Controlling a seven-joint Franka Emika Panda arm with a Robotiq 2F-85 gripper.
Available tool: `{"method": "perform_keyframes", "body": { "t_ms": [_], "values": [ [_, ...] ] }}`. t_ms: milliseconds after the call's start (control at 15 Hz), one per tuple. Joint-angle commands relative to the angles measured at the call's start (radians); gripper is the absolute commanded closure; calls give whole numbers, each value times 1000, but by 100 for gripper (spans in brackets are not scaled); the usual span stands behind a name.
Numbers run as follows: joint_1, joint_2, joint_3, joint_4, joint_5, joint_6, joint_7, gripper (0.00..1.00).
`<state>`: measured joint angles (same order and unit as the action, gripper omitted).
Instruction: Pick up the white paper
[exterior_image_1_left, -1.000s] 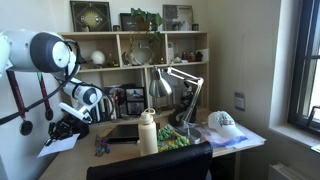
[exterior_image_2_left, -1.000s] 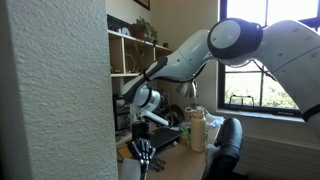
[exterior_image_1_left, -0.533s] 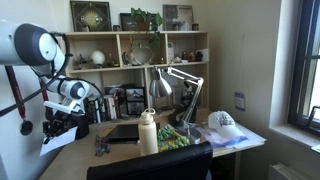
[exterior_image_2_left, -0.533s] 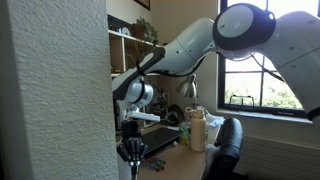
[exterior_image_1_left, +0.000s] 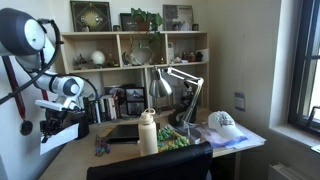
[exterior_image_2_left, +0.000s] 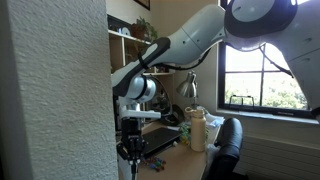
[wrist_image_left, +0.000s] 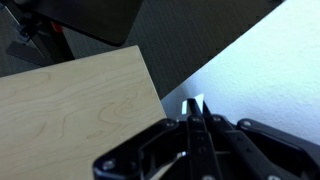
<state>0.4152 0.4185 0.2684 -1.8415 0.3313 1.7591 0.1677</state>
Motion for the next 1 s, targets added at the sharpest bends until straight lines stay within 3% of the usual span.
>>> {"method": "perform_keyframes", "body": {
  "t_ms": [0,467,533,800,867,933],
  "values": [
    [-1,-90,3,-94,-17,66,66,75],
    [12,-186,15,-178,-88,197,181,75],
    [0,-121,19,-116,-76,150,148,100],
    [0,-149,23,-137,-78,166,156,100],
    [0,-149,23,-138,-78,167,156,75],
    [6,-151,17,-142,-103,178,181,75]
  ]
}}
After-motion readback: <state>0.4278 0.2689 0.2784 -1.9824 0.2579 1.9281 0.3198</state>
